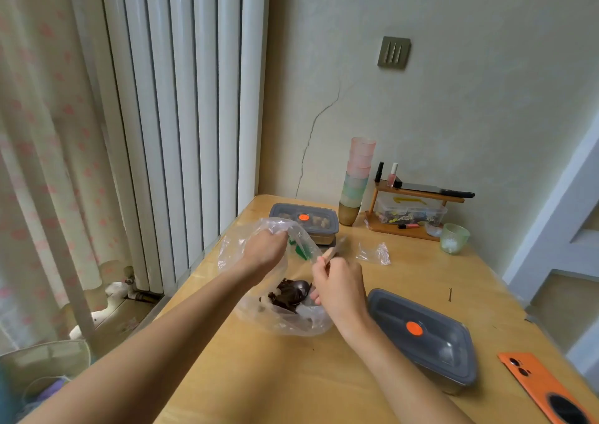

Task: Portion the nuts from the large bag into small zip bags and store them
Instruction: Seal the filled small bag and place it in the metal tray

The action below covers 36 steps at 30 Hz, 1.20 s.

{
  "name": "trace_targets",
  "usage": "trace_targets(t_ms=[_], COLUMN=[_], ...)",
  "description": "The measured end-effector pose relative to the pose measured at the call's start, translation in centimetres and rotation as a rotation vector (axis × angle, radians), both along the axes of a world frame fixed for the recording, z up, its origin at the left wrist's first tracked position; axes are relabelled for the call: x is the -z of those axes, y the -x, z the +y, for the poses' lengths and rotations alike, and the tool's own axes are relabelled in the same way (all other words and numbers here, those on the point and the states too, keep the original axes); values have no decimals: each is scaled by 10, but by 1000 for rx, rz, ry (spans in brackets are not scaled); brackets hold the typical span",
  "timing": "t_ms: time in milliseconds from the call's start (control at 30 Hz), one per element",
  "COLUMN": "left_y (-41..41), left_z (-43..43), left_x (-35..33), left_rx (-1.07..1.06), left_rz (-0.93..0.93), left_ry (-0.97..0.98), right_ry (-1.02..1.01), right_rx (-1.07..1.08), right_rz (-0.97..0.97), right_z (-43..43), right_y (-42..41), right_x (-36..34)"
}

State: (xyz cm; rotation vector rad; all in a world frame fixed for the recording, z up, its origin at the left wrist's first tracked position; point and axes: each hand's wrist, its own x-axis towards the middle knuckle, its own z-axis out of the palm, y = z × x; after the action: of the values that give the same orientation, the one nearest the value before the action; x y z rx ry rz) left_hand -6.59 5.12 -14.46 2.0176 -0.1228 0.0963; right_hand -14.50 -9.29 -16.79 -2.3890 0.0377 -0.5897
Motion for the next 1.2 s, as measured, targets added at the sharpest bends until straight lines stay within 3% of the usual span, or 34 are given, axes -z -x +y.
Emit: trace_targets(t_ms=[233,367,400,533,700,800,900,1033,1133,1200], left_y=[6,9,8,2,-9,-16,-13,-6,-2,-1], left_z=[2,9,11,17,20,28,43,65,74,75], left_x=[1,0,0,3,11,19,21,28,42,45], left_rx=[160,165,161,102,-22,-93,-172,-115,-72,-86], left_rz=[-82,-96,-91,-73,-98,-146,-144,-9,34,-52], left_ry=[80,99,106,130,99,-106,-495,-1029,-1219,-1241], right_ry=[-498,-797,-766,-319,-279,-458,-681,-773,-764,-746], right_rx=[181,153,132,-35,-85,-10,73,126,115,105], right_rz=[120,253,245,63,55,188,353,356,349,344], right_z=[-16,-22,-22,-19,-11,-11,-14,-17,-15,-13], right_y=[-1,-4,-3,4,3,0,-7,-17,-18,-17], right_x=[8,11,11,8,10,7,13,26,26,22])
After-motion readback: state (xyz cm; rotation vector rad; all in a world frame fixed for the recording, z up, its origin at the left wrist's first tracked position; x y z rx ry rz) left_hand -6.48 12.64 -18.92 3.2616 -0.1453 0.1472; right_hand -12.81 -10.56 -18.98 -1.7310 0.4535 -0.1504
